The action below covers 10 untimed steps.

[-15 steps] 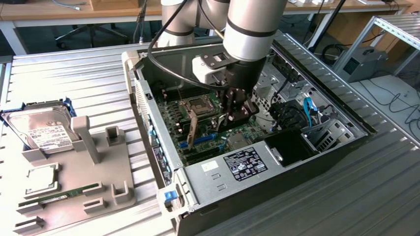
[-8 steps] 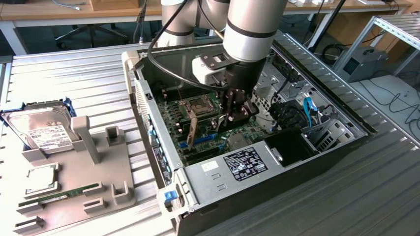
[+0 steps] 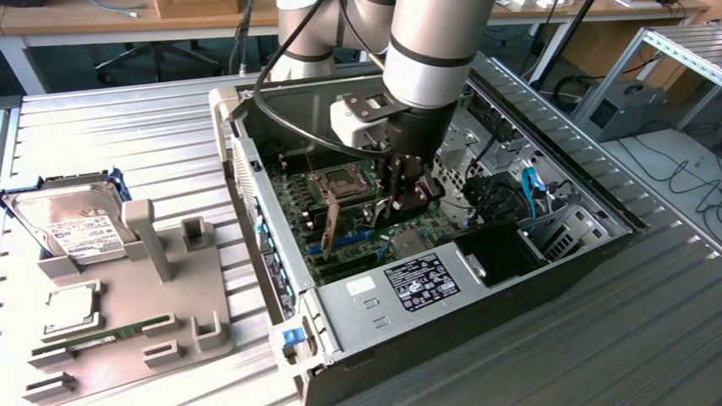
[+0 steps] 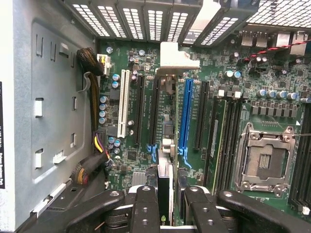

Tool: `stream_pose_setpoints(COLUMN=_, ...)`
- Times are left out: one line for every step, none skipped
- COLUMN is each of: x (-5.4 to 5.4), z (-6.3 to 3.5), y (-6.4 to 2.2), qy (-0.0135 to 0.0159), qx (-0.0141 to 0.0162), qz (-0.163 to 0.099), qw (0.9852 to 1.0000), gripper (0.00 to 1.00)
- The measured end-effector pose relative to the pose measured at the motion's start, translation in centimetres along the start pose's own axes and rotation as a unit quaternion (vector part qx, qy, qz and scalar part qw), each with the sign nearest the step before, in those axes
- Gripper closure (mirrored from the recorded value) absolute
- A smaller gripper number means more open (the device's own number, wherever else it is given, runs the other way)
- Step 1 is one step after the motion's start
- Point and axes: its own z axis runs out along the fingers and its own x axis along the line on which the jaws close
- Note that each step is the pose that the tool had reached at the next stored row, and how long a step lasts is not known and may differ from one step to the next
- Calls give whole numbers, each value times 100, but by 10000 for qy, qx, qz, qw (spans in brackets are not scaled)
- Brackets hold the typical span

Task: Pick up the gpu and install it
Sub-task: 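Insert the gpu into the slot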

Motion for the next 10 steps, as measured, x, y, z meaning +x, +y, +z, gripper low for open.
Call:
stream_pose_setpoints(x=1, z=4, y=0, qy=0, qx=0, qz=0, qw=10000, gripper=74)
stream_pose_setpoints(x=2, z=6, y=0, qy=0, qx=0, qz=0, qw=10000, gripper=74)
stream_pose_setpoints(x=3, z=9, y=1, qy=0, qx=0, qz=0, qw=10000, gripper=74)
stream_pose_setpoints(x=3, z=12, y=1, qy=0, qx=0, qz=0, qw=10000, gripper=74)
stream_pose_setpoints(x=4, z=14, y=1, qy=0, qx=0, qz=-1, qw=10000, gripper=74)
stream_pose_setpoints(x=4, z=16, y=1, qy=0, qx=0, qz=-1, qw=10000, gripper=74)
stream_pose_setpoints(x=5, z=18, y=1, qy=1, qx=0, qz=-1, qw=10000, gripper=74)
stream_pose_setpoints(x=5, z=20, y=2, qy=0, qx=0, qz=-1, qw=10000, gripper=74)
stream_pose_setpoints(x=5, z=22, y=2, qy=1, qx=0, qz=0, qw=10000, gripper=74)
stream_pose_setpoints(x=5, z=24, y=5, qy=0, qx=0, qz=-1, qw=10000, gripper=74)
